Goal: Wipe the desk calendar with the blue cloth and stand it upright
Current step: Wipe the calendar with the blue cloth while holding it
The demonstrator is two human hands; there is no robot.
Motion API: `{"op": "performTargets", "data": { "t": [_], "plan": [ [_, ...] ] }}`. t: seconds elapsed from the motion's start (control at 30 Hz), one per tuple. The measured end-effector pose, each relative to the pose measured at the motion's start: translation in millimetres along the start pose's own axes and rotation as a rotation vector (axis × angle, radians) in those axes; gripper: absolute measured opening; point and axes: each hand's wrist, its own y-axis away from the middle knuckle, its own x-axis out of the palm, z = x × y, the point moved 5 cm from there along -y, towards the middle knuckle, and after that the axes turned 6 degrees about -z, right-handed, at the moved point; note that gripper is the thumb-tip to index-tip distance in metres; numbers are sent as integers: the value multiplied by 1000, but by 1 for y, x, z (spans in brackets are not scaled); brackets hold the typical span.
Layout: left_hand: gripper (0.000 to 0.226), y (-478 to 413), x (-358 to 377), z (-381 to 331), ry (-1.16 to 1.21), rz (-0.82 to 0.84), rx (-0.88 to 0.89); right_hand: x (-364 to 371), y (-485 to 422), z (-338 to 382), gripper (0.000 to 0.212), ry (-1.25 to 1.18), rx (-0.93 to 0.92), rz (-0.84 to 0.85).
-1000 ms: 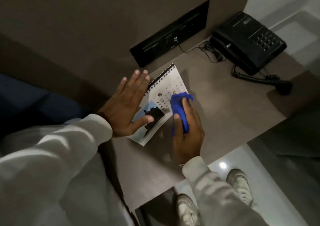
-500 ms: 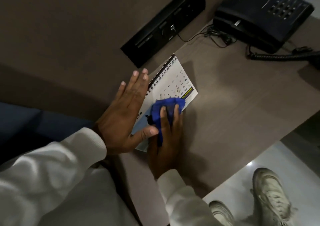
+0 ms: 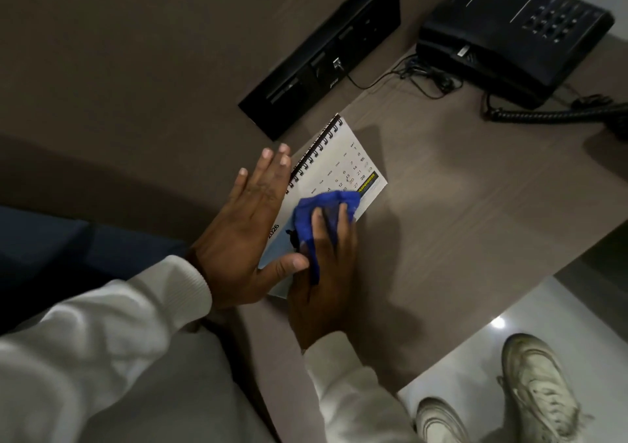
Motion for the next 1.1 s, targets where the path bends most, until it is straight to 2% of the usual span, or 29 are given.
{"op": "performTargets", "data": {
  "t": [0.1, 0.17, 0.27, 0.37, 0.47, 0.53, 0.63, 0.7, 0.8, 0.9, 1.0, 1.1],
  "plan": [
    [106, 0, 1, 1, -10, 2, 15, 5, -35, 10, 56, 0, -57, -13],
    [107, 1, 1, 0, -15, 4, 17, 5, -49, 3, 53, -6, -7, -78],
    [106, 2, -1, -1, -23, 1, 9, 5, -27, -7, 56, 34, 111, -45],
    [105, 1, -3, -3, -46, 3, 4, 0, 9, -3, 62, 12, 76, -5],
    [106, 2, -2, -2, -56, 16, 8, -2, -15, 9, 59, -20, -13, 13],
    [107, 2, -1, -1, -63, 20, 20, 0, -44, 12, 53, -16, -36, -37],
    [108, 2, -1, -1, -62, 15, 14, -3, -54, 3, 45, 2, 93, -111],
    [108, 2, -3, -3, -66, 11, 12, -3, -35, -5, 50, 35, 161, -51],
    [105, 2, -3, -3, -68, 14, 17, -4, -2, -3, 58, 29, 97, -9],
    [104, 3, -2, -2, -69, 16, 37, 0, -21, 5, 55, -21, 64, 16],
    [108, 3, -1, -1, -61, 17, 43, 1, -56, 13, 48, -110, 26, -75],
    [109, 3, -3, -3, -55, 10, 40, -4, -58, 0, 48, -95, 180, -168]
  ]
}}
